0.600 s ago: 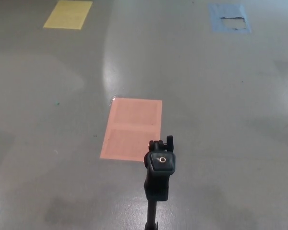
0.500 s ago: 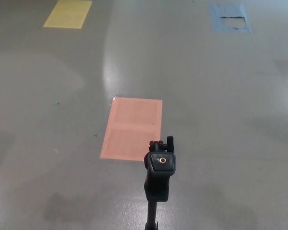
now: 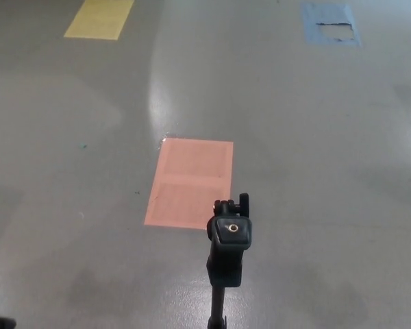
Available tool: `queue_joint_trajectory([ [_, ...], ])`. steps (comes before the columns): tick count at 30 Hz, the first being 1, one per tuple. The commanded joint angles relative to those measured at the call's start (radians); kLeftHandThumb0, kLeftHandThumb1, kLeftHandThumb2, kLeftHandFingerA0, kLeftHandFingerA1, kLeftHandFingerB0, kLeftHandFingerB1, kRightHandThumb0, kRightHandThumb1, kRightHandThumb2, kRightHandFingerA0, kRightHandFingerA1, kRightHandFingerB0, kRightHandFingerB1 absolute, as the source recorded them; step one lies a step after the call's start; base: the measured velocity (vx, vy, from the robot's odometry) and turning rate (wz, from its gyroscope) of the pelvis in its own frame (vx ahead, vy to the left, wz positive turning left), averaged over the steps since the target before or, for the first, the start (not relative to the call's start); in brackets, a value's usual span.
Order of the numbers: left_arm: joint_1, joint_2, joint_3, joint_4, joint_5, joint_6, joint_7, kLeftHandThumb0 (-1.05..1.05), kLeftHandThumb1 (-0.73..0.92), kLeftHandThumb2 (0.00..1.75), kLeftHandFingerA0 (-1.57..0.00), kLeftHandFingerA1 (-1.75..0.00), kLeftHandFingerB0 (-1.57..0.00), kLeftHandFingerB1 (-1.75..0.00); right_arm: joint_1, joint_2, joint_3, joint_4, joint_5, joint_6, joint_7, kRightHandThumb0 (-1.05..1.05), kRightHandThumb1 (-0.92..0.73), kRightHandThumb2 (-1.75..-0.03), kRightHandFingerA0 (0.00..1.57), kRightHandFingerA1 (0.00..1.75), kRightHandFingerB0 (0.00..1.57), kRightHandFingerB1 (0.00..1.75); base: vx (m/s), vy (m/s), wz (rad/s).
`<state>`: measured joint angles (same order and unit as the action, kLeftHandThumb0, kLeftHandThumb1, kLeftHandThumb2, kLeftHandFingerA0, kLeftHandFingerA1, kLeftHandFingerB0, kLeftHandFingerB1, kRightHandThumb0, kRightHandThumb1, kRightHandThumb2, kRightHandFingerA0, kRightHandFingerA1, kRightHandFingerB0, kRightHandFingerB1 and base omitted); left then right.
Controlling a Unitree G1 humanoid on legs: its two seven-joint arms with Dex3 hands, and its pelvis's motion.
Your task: The robot uses its left hand to grab the top of a phone stand kept on the floor and rotates it anti-clockwise
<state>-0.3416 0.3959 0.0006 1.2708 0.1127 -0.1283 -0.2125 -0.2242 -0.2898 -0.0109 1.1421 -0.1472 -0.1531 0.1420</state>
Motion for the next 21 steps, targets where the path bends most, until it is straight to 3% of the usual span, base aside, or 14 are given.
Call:
queue_joint_trajectory([
  [1,0.014,-0.011,0.054,-0.087,-0.047,-0.235,0.014,-0.91,0.51,0.95,-0.01,-0.39,0.0,-0.1,0.082,0.014,-0.03,-0.137,0.021,-0.198,-0.099,-0.83,-0.87,-1.17,0.0,0.23,0.0,0.14,0.0,0.0,0.0],
  [3,0.023,-0.011,0.056,-0.115,-0.046,-0.268,0.004,-1.01,0.56,0.63,0.0,-0.45,0.0,-0.16,0.097,0.016,-0.028,-0.163,0.015,-0.207,-0.106,-0.81,-0.85,-1.16,0.0,0.27,0.0,0.17,0.0,0.0,0.0],
  [4,0.032,-0.01,0.055,-0.146,-0.046,-0.305,-0.006,-1.01,0.56,0.63,0.0,-0.45,0.0,-0.16,0.112,0.018,-0.025,-0.191,0.009,-0.217,-0.113,-0.81,-0.85,-1.16,0.0,0.27,0.0,0.17,0.0,0.0,0.0],
  [5,0.044,-0.009,0.053,-0.188,-0.049,-0.331,-0.02,-0.95,0.54,0.96,0.0,-0.36,0.0,-0.08,0.122,0.02,-0.026,-0.21,0.009,-0.222,-0.113,-0.76,-0.81,-1.14,0.0,0.29,0.0,0.2,0.0,0.0,0.0],
  [7,0.089,-0.01,0.053,-0.347,-0.086,-0.37,-0.091,-0.91,0.54,0.96,0.0,-0.35,0.0,-0.11,0.139,0.02,-0.024,-0.237,0.005,-0.228,-0.117,-0.74,-0.81,-1.13,0.0,0.31,0.0,0.21,0.0,0.0,0.0],
  [8,0.101,-0.011,0.053,-0.387,-0.096,-0.368,-0.107,-0.97,0.55,0.61,0.0,-0.41,0.0,-0.15,0.141,0.02,-0.025,-0.239,0.005,-0.228,-0.116,-0.75,-0.8,-1.12,0.0,0.31,0.0,0.21,0.0,0.0,0.0],
  [10,0.136,-0.01,0.048,-0.503,-0.114,-0.351,-0.133,-0.97,0.52,0.57,0.0,-0.48,0.0,-0.19,0.147,0.019,-0.026,-0.246,0.007,-0.224,-0.114,-0.76,-0.81,-1.12,0.0,0.31,0.0,0.19,0.0,0.0,0.0],
  [11,0.151,-0.009,0.045,-0.556,-0.121,-0.341,-0.142,-0.97,0.52,0.57,0.0,-0.48,0.0,-0.19,0.149,0.018,-0.026,-0.249,0.007,-0.221,-0.114,-0.76,-0.81,-1.12,0.0,0.31,0.0,0.19,0.0,0.0,0.0],
  [12,0.179,-0.009,0.04,-0.675,-0.147,-0.315,-0.169,-0.67,0.4,0.9,0.0,-0.39,0.0,-0.36,0.149,0.016,-0.027,-0.25,0.007,-0.214,-0.111,-0.61,-0.91,-0.83,0.01,0.27,0.0,0.02,0.0,0.0,0.0],
  [13,0.185,-0.009,0.04,-0.699,-0.153,-0.306,-0.175,-0.67,0.4,0.9,0.0,-0.39,0.0,-0.36,0.149,0.016,-0.027,-0.251,0.007,-0.212,-0.11,-0.61,-0.91,-0.83,0.01,0.27,0.0,0.02,0.0,0.0,0.0],
  [14,0.2,-0.004,0.034,-0.772,-0.159,-0.291,-0.179,-0.65,0.36,0.89,0.0,-0.43,0.0,-0.29,0.146,0.016,-0.027,-0.246,0.008,-0.211,-0.108,-0.72,-0.79,-1.11,0.0,0.33,0.0,0.22,0.0,0.0,0.0],
  [16,0.224,0.007,0.024,-0.897,-0.165,-0.258,-0.185,-0.61,0.32,0.87,0.0,-0.43,0.0,-0.33,0.141,0.015,-0.028,-0.238,0.01,-0.21,-0.103,-0.71,-0.79,-1.11,0.0,0.34,0.0,0.22,0.0,0.0,0.0],
  [17,0.234,0.015,0.017,-0.989,-0.175,-0.222,-0.197,-0.98,0.3,0.72,-0.02,-0.38,-0.02,-0.22,0.136,0.012,-0.027,-0.235,0.008,-0.204,-0.104,-0.74,-0.79,-1.11,0.0,0.34,0.0,0.21,0.0,0.0,0.0],
  [21,0.24,0.032,0.002,-1.153,-0.191,-0.178,-0.216,-0.96,0.32,0.73,-0.03,-0.36,-0.03,-0.26,0.128,0.006,-0.022,-0.225,-0.003,-0.191,-0.112,-0.74,-0.8,-1.12,0.0,0.35,0.0,0.21,0.0,0.0,0.0],
])
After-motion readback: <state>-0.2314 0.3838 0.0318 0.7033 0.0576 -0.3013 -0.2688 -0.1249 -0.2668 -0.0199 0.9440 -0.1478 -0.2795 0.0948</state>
